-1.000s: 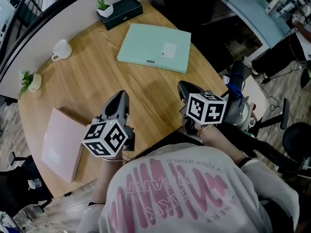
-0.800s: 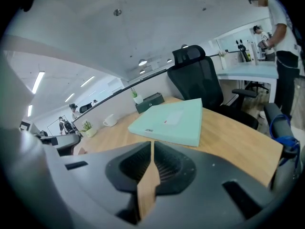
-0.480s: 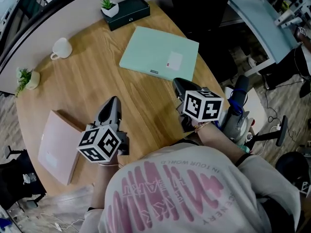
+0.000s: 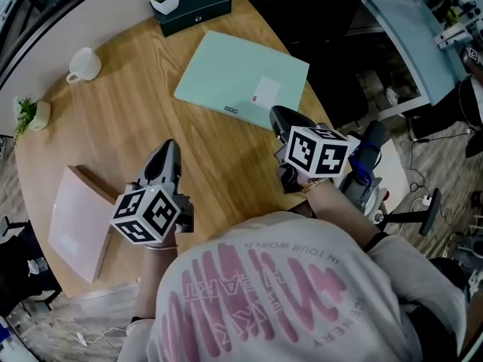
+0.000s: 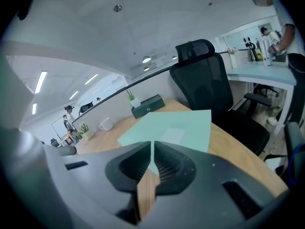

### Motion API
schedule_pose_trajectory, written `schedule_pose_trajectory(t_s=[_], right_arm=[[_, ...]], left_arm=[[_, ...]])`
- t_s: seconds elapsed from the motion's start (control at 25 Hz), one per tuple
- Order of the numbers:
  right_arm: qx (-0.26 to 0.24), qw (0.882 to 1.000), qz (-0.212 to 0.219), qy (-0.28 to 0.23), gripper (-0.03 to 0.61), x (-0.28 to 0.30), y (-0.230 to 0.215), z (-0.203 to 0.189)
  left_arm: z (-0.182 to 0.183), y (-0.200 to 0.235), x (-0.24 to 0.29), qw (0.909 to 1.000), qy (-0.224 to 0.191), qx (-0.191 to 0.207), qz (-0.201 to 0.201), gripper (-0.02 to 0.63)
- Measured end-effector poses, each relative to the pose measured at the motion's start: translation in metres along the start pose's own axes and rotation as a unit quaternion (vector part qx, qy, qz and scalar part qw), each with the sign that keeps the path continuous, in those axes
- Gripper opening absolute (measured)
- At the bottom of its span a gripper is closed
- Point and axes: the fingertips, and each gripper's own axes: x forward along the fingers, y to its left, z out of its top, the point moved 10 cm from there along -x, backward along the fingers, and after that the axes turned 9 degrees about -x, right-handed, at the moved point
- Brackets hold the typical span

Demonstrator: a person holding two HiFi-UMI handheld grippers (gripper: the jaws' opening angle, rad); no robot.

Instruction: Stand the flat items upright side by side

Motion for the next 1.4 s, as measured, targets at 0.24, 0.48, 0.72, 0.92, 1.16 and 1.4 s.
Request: schedule_pose_trajectory(t_s=[0.24,0.48,0.72,0.92,1.16,1.4], right_arm=[[0.008,1.000,0.012,0.018,0.021,0.003,-0.006,-0.007],[0.054,0.997,0.043,0.037,0.052,0.010,0.004,-0.022],[0.208,0.972,0.086,0.062,0.142,0.030,0.038,-0.054],[0.282,0.953,0.098,0.053,0.284,0.047,0.049,-0.067],[0.310,0.946,0.094,0.034,0.298,0.058,0.038,-0.061],[0.328,0.939,0.100,0.035,0.298,0.062,0.025,-0.063]], left_arm=[[0.034,-0.008,0.030,0.9898,0.059,0.105,-0.076,0.003],[0.083,-0.028,0.073,0.9537,0.096,0.254,-0.129,0.003],[0.113,-0.050,0.142,0.8813,0.166,0.410,-0.167,0.091],[0.117,-0.067,0.223,0.7900,0.275,0.514,-0.189,0.179],[0.126,-0.091,0.319,0.7631,0.312,0.538,-0.176,0.299],[0.096,-0.109,0.387,0.6875,0.401,0.576,-0.188,0.403]])
